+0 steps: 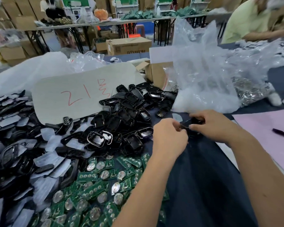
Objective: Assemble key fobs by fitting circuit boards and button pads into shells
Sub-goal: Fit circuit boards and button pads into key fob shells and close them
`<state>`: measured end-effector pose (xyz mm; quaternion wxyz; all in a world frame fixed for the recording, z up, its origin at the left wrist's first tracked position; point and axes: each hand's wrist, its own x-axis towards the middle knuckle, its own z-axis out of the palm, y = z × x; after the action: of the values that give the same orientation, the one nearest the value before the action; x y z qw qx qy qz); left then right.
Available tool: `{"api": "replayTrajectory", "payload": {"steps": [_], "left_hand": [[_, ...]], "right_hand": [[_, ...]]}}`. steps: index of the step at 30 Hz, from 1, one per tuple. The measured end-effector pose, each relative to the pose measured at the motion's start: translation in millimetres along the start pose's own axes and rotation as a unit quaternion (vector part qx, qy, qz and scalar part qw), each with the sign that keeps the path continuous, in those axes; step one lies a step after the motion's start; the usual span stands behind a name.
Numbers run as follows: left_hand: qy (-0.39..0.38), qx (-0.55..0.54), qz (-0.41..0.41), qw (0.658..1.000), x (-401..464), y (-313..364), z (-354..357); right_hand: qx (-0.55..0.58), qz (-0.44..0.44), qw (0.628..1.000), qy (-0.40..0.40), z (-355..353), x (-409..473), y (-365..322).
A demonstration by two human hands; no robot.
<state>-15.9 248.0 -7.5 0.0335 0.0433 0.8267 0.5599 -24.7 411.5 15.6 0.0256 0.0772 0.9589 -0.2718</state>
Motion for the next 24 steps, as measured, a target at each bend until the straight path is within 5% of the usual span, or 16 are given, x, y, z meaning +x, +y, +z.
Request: {"api": "replayTrajectory", "payload": {"steps": [4,8,16,19,24], "left_hand": [[0.086,0.247,0.116,0.958,0.5,-6.9,-13.7],[0.028,0.384,0.114,0.916,8.1,-10.7,-25.9],[0.012,0.359,0.082,0.93,23.1,-7.8,-47.9],[0.019,0.323,0.062,0.944,30.3,-13.5,-63.0],[0.073,0.176,0.04,0.981,35.4,-22.3,-89.5]], "right_hand": [[-0.022,0.0,0.997,0.079,5.3,1.1,-8.2],[0.044,-0.03,0.986,0.16,17.2,1.8,-24.3],[0.079,-0.133,0.981,0.114,28.9,-4.6,-50.0],[0.056,-0.14,0.987,0.063,27.7,-7.3,-55.5],[-0.015,-0.117,0.974,-0.195,35.6,-18.9,-77.9]]}}
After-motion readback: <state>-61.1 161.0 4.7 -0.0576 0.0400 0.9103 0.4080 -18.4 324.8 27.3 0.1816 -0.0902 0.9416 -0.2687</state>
